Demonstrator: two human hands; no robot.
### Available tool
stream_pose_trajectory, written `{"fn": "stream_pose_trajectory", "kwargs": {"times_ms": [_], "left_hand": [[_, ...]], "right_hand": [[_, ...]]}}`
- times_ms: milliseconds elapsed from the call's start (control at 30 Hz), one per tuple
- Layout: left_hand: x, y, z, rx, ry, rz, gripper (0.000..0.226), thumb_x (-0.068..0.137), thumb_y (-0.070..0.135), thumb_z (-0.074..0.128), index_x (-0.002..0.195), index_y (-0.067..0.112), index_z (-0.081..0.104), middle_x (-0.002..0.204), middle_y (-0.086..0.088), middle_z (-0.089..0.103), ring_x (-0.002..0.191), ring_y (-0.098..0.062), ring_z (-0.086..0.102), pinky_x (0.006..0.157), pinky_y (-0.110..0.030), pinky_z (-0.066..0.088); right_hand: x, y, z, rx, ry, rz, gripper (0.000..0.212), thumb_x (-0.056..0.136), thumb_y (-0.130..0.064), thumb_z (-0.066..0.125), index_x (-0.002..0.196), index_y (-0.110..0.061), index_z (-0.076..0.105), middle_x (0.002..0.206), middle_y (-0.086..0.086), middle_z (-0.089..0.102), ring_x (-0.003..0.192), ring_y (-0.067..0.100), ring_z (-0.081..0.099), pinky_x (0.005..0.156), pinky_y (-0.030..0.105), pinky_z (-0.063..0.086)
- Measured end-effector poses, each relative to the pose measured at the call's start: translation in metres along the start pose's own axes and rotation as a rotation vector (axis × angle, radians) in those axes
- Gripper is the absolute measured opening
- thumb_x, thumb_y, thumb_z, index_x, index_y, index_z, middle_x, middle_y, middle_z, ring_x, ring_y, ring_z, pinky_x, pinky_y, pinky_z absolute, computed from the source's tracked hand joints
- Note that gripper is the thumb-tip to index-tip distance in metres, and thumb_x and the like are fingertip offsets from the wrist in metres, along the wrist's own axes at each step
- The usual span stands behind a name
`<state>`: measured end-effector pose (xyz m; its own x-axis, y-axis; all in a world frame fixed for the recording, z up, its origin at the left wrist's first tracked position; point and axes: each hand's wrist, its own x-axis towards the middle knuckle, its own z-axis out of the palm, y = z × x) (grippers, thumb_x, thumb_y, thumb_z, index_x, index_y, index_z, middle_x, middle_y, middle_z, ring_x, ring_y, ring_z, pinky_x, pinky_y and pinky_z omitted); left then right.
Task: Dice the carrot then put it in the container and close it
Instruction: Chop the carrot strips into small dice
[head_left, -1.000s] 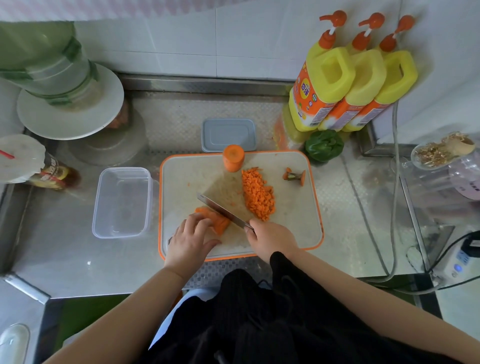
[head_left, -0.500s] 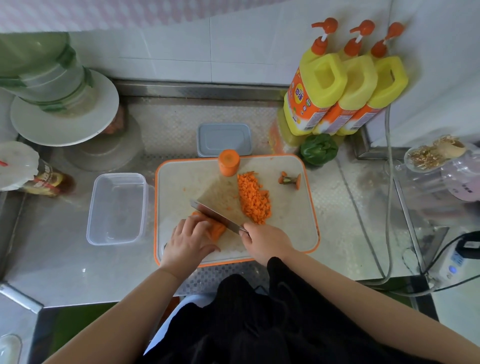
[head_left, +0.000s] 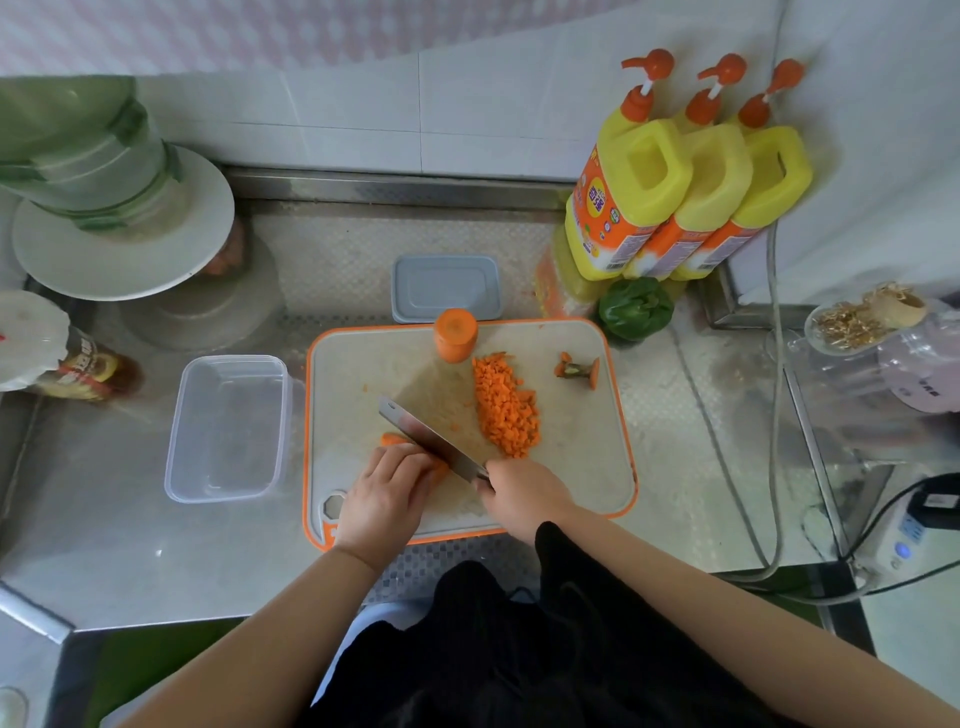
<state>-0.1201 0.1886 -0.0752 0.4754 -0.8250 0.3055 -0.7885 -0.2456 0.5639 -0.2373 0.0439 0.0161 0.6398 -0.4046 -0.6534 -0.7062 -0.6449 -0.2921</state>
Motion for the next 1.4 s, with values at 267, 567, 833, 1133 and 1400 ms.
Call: {"fn": "stream_pose_trajectory", "kwargs": {"times_ms": [267,567,833,1133,1400], "left_hand": [[-0.004,-0.004,0.007,0.020,-0.002,-0.058,0.025,0.093,0.029,0.056,0.092,0.008,0.070,0.098,-0.007,0.062,0.091,-0.024,0.055,0.075,-0.033,0.051],[-0.005,-0.002,0.014,0.003,0.048,-0.072,0.026,0.092,0.026,0.056,0.093,0.004,0.070,0.097,-0.010,0.063,0.094,-0.025,0.052,0.082,-0.032,0.045],[-0.005,-0.001,0.015,0.002,0.083,-0.065,0.025,0.091,0.025,0.057,0.091,0.004,0.070,0.097,-0.010,0.064,0.095,-0.025,0.053,0.085,-0.033,0.046],[-0.007,-0.003,0.018,0.003,0.088,-0.059,0.023,0.092,0.023,0.060,0.093,0.003,0.070,0.100,-0.010,0.064,0.095,-0.027,0.056,0.086,-0.035,0.049],[-0.006,0.001,0.007,-0.041,0.085,-0.050,0.015,0.091,0.015,0.061,0.093,0.004,0.072,0.098,-0.007,0.066,0.095,-0.022,0.057,0.089,-0.031,0.049]], "right_hand": [[-0.009,-0.011,-0.013,-0.001,0.031,-0.009,0.031,0.102,-0.034,0.037,0.076,-0.018,0.040,0.066,-0.003,0.041,0.060,0.018,0.043,0.050,0.030,0.031],[-0.006,-0.020,-0.018,-0.058,0.003,-0.013,0.027,0.102,-0.028,0.038,0.101,-0.009,0.057,0.070,0.000,0.044,0.072,0.025,0.053,0.061,0.033,0.042],[0.007,-0.022,-0.017,-0.088,-0.053,-0.016,0.018,0.097,-0.012,0.046,0.101,-0.005,0.061,0.073,0.004,0.049,0.071,0.028,0.055,0.059,0.031,0.040],[0.009,-0.021,0.005,-0.077,-0.010,-0.001,0.013,0.095,-0.007,0.046,0.098,-0.005,0.059,0.088,0.012,0.060,0.081,0.031,0.060,0.060,0.032,0.038],[0.015,-0.012,0.000,0.052,-0.025,0.038,0.026,0.100,-0.029,0.045,0.101,-0.006,0.058,0.089,0.011,0.059,0.082,0.030,0.058,0.062,0.032,0.038]]}}
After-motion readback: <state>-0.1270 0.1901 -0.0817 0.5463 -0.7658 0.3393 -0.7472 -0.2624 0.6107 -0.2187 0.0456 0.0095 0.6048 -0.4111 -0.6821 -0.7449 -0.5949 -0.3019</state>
